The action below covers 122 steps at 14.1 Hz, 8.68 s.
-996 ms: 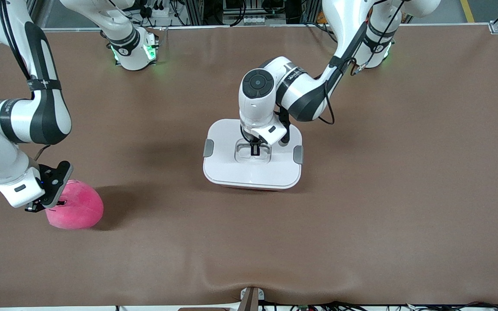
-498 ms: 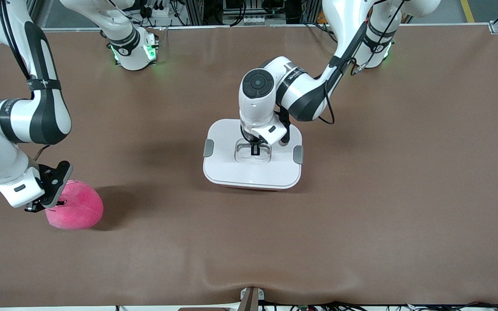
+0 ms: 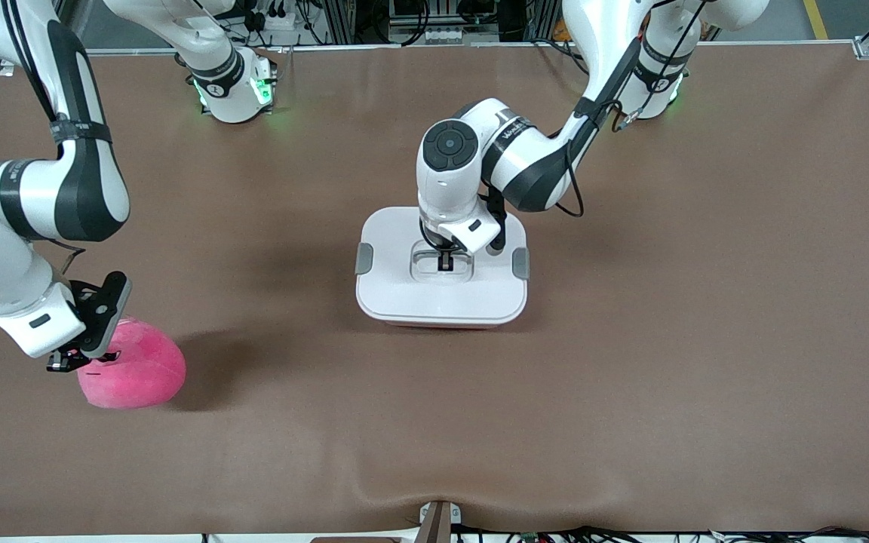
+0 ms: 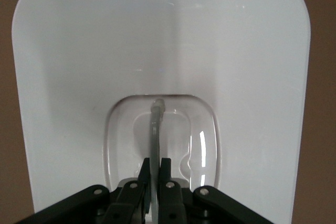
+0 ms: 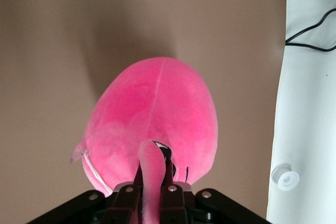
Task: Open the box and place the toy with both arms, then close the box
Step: 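Lift the lid with the left gripper while the right gripper raises the plush, then lower the pink plush into the open box with the right gripper, then open the right gripper and withdraw it from the box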
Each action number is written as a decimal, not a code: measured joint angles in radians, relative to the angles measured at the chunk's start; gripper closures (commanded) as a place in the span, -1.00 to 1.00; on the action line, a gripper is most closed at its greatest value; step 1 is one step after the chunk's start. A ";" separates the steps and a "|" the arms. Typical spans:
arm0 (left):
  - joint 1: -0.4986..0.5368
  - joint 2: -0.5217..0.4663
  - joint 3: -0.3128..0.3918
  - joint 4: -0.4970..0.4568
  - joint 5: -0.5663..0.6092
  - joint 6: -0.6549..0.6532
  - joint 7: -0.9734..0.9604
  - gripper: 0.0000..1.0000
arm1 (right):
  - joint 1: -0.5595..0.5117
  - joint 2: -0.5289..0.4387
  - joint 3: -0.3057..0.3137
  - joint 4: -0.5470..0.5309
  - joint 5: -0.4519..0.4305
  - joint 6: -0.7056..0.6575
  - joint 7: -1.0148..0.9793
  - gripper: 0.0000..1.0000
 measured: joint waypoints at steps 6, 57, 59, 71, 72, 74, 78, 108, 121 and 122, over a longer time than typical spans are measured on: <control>0.000 0.000 0.000 0.000 0.000 0.000 0.007 1.00 | 0.045 -0.007 0.004 0.092 0.003 -0.156 0.102 1.00; 0.541 -0.268 0.005 -0.001 -0.177 -0.302 0.896 1.00 | 0.539 0.029 0.008 0.261 0.364 -0.416 1.879 1.00; 0.554 -0.268 0.006 -0.002 -0.177 -0.303 0.896 1.00 | 0.543 0.042 0.008 0.262 0.399 -0.399 1.907 1.00; 0.561 -0.268 -0.008 -0.021 -0.178 -0.310 0.768 1.00 | 0.595 0.127 0.008 0.266 0.409 -0.365 1.993 1.00; 0.562 -0.268 -0.008 -0.022 -0.178 -0.310 0.768 1.00 | 0.595 0.135 0.008 0.266 0.410 -0.365 1.993 1.00; 0.562 -0.268 -0.008 -0.023 -0.178 -0.310 0.768 1.00 | 0.597 0.151 0.008 0.266 0.410 -0.363 1.993 1.00; 0.562 -0.268 -0.008 -0.025 -0.178 -0.310 0.768 1.00 | 0.599 0.191 0.008 0.266 0.410 -0.336 1.993 1.00; 0.562 -0.268 -0.009 -0.039 -0.178 -0.313 0.769 1.00 | 0.798 0.467 -0.013 0.293 0.463 0.203 2.052 -1.00; 0.562 -0.268 -0.010 -0.042 -0.178 -0.321 0.769 1.00 | 0.636 0.228 -0.089 0.305 0.457 -0.027 2.014 -1.00; 0.561 -0.268 -0.010 -0.041 -0.178 -0.322 0.769 1.00 | 0.604 0.207 -0.089 0.292 0.457 -0.040 1.980 -1.00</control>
